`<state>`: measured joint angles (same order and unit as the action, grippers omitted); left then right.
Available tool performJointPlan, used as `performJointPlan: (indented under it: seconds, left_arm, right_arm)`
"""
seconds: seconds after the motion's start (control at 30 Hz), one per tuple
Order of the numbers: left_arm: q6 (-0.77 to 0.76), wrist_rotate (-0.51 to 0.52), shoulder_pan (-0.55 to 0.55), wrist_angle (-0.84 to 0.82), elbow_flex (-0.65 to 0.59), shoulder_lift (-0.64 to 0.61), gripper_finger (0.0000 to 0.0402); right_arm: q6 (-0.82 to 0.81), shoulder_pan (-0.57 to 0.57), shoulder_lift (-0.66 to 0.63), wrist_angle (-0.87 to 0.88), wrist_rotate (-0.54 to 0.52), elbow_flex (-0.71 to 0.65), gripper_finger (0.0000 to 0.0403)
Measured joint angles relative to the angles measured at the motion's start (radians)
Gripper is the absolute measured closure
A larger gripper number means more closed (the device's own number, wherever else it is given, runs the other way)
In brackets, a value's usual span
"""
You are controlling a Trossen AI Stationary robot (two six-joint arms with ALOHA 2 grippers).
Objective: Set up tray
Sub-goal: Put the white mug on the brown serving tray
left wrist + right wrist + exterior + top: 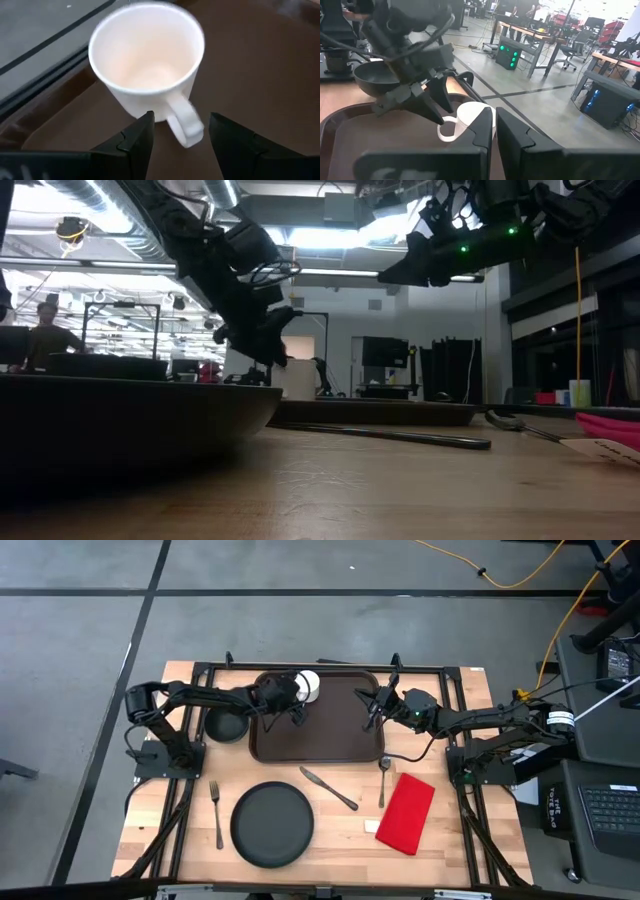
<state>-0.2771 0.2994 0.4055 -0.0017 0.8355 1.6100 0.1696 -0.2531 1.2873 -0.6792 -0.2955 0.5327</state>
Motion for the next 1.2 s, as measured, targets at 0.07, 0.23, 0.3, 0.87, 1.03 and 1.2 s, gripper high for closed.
performJointPlan:
  seconds: [0.07, 0.23, 0.3, 0.87, 1.03, 1.2]
  left_arm:
    - [0.002, 0.005, 0.003, 0.003, 0.000, 0.022, 0.0222]
    - [0.026, 0.006, 0.009, 0.013, 0.000, 0.066, 0.0222]
    - [0.029, 0.005, 0.009, 0.016, 0.000, 0.069, 0.0222]
    - [0.197, 0.041, 0.023, 0.026, 0.000, 0.030, 0.0222]
    - [0.228, 0.038, 0.038, -0.012, 0.000, 0.030, 0.0246]
    - [0.237, 0.038, 0.043, -0.035, 0.000, 0.030, 0.0291]
  right_arm:
    - [0.000, 0.000, 0.000, 0.000, 0.000, 0.000, 0.0374]
    - [0.000, 0.000, 0.000, -0.001, 0.000, 0.000, 0.0374]
    - [0.000, 0.000, 0.000, -0.001, 0.000, 0.000, 0.0374]
    - [-0.005, -0.014, 0.000, -0.001, 0.000, 0.000, 0.0374]
    - [-0.006, -0.014, 0.000, 0.000, 0.000, 0.000, 0.0374]
    - [-0.006, -0.014, 0.000, 0.001, 0.000, 0.000, 0.0374]
